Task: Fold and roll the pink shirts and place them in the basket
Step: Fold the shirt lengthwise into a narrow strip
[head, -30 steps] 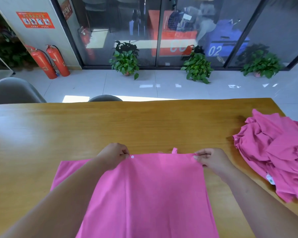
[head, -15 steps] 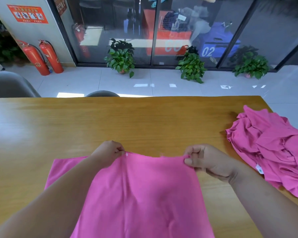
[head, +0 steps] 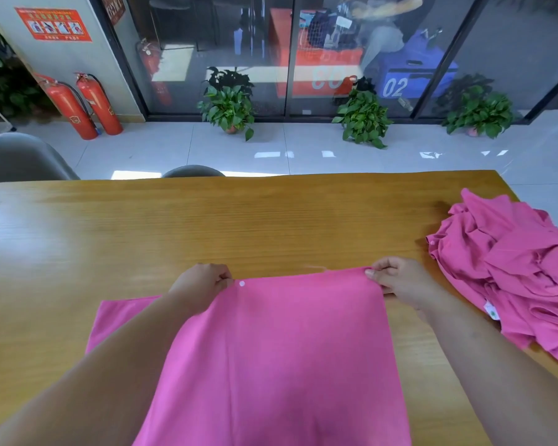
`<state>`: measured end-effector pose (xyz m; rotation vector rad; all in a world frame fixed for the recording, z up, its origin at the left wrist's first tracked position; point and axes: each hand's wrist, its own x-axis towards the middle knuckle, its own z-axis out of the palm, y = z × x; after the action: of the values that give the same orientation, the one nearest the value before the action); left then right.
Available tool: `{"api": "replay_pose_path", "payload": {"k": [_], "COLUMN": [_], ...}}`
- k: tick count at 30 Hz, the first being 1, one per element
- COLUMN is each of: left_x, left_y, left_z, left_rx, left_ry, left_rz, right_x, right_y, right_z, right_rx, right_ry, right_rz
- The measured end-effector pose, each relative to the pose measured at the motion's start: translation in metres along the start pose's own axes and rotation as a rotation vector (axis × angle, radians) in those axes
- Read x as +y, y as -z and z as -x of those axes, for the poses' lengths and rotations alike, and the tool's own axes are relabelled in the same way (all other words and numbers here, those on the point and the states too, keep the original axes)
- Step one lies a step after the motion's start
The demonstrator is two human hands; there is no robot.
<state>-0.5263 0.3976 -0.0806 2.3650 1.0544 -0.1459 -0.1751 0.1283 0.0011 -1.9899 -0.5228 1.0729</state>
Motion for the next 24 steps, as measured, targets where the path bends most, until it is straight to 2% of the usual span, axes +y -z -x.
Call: {"api": "replay_pose_path", "payload": {"k": [2,6,8,10,12,15,17,19,21,24], "left_x": [0.008,0.028,0.032,0.043,0.058,0.058,0.049,0.045,0.042,0.033], "left_y": [-0.005,-0.017,-0.024,-0.032,-0.044,-0.063,-0.073,-0.076,-0.083,-0.106], "left_z": [-0.003,-0.011,-0.016,-0.017,-0.016,-0.018,-0.018,-0.012,0.001,0.031], "left_rx": [0.029,0.089,0.172,0.166,0.108,0.125,0.166,0.207,0.25,0.192], "left_ry": [-0.002,0.004,0.014,0.086,0.167,0.226,0.21,0.141,0.066,-0.041], "left_rz": [-0.048,-0.253,-0.349,-0.434,-0.472,-0.364,-0.196,-0.112,-0.142,-0.293], "right_x": [0.021,0.041,0.045,0.048,0.053,0.066,0.082,0.097,0.112,0.139], "right_y": [0.005,-0.003,-0.009,-0.016,-0.025,-0.038,-0.046,-0.056,-0.07,-0.083], "right_z": [-0.018,-0.031,-0.036,-0.044,-0.052,-0.057,-0.054,-0.043,-0.031,-0.025], "right_rx": [0.166,0.347,0.412,0.416,0.369,0.317,0.327,0.333,0.29,0.178], "right_ry": [0.033,0.121,0.092,0.025,-0.043,-0.124,-0.067,0.04,0.208,0.386], "right_rz": [0.105,0.365,0.423,0.446,0.336,0.012,0.008,0.118,0.283,0.9]}}
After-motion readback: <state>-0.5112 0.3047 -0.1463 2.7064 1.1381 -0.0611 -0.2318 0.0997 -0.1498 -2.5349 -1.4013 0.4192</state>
